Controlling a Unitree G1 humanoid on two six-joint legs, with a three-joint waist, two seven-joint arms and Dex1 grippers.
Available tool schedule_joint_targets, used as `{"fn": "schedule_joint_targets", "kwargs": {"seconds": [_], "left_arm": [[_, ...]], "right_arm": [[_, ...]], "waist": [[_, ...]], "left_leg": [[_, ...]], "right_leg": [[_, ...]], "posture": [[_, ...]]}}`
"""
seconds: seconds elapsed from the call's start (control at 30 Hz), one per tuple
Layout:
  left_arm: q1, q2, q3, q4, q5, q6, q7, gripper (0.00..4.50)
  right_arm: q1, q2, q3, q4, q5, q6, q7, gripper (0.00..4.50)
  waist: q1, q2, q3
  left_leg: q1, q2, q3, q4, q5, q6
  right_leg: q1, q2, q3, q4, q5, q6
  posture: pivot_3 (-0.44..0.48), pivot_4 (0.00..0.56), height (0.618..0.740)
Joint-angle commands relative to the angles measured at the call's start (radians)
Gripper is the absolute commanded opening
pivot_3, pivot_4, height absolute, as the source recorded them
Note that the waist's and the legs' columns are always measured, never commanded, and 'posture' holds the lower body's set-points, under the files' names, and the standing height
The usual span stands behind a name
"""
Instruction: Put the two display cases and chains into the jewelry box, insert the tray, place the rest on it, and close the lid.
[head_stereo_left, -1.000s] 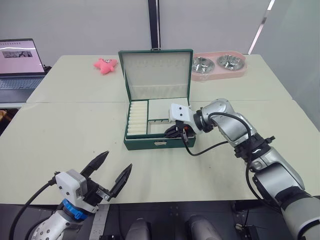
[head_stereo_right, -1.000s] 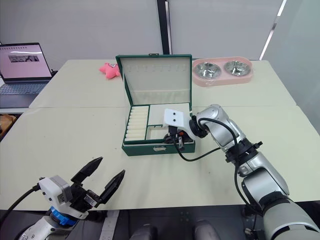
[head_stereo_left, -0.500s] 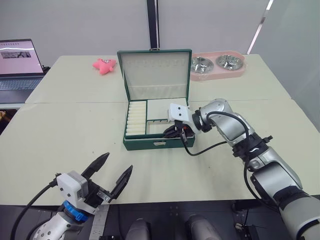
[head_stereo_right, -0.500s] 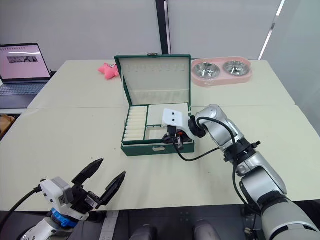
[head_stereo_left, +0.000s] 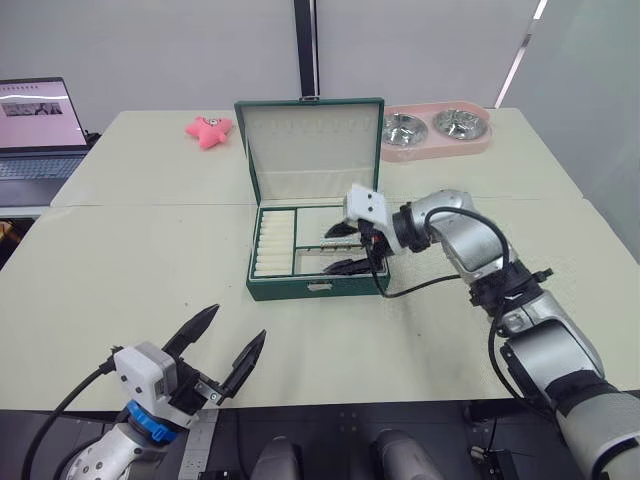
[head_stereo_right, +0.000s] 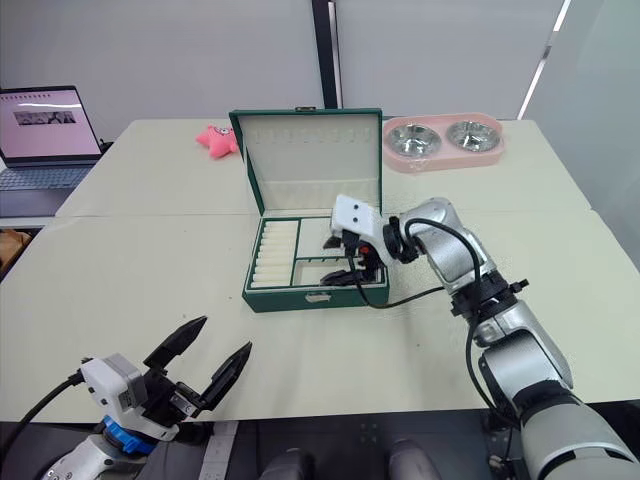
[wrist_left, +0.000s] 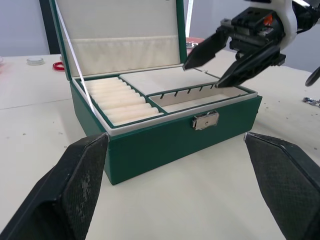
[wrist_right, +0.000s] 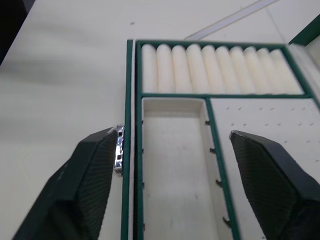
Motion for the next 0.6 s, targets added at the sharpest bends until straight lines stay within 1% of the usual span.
{"fn": "schedule_joint_targets", "kwargs": {"seconds": [0.03,0.07,0.13,0.23,0.4,0.57,0.6], "left_arm": [[-0.005,-0.013,-0.008,-0.005,-0.004,-0.022,-0.001,4.5],[-0.006,-0.013,-0.009,-0.004,-0.005,-0.022,-0.001,4.5],[-0.008,-0.012,-0.009,-0.002,-0.007,-0.023,-0.001,4.5],[-0.014,-0.011,-0.01,0.002,-0.008,-0.023,-0.005,4.5],[-0.037,-0.007,-0.014,0.013,-0.01,-0.018,-0.008,4.5],[-0.044,-0.002,-0.012,0.016,-0.011,-0.013,-0.013,4.5],[-0.044,-0.001,-0.011,0.016,-0.012,-0.012,-0.014,4.5]], "right_arm": [[-0.019,0.009,-0.078,0.009,0.043,-0.04,-0.027,4.39],[-0.016,0.011,-0.098,0.019,0.051,-0.054,-0.038,4.28],[-0.012,0.012,-0.125,0.043,0.059,-0.075,-0.055,3.71],[0.004,0.019,-0.179,0.12,0.071,-0.1,-0.111,2.62],[0.055,0.049,-0.172,0.214,0.045,-0.149,-0.151,1.23],[0.064,0.064,-0.142,0.282,0.003,-0.176,-0.168,0.04],[0.067,0.067,-0.137,0.291,-0.004,-0.177,-0.168,0.01]], "waist": [[0.0,0.0,0.0],[0.0,0.0,0.0],[0.0,0.0,0.0],[0.0,0.0,0.0],[0.0,0.0,0.0],[0.0,0.0,0.0],[0.0,0.0,0.0]], "left_leg": [[0.0,0.0,0.0,0.0,0.0,0.0],[0.0,0.0,0.0,0.0,0.0,0.0],[0.0,0.0,0.0,0.0,0.0,0.0],[0.0,0.0,0.001,0.0,0.0,0.0],[0.0,0.0,0.001,0.0,0.0,0.0],[0.0,0.0,0.001,0.0,0.0,0.0],[0.0,0.0,0.001,0.0,0.0,0.0]], "right_leg": [[0.0,0.0,0.0,0.0,0.0,0.0],[0.0,0.0,0.0,0.0,0.0,0.0],[0.0,0.0,0.0,0.0,0.0,0.0],[0.0,0.0,0.0,0.0,0.0,0.0],[0.0,0.0,0.0,0.0,0.0,0.0],[0.0,0.0,0.001,0.001,0.0,0.0],[0.0,0.0,0.001,0.001,0.0,0.0]], "posture": [[0.0,0.15,0.74],[0.0,0.15,0.74],[0.0,0.15,0.74],[0.0,0.15,0.74],[0.0,0.15,0.74],[0.0,0.15,0.74],[0.0,0.15,0.74]]}}
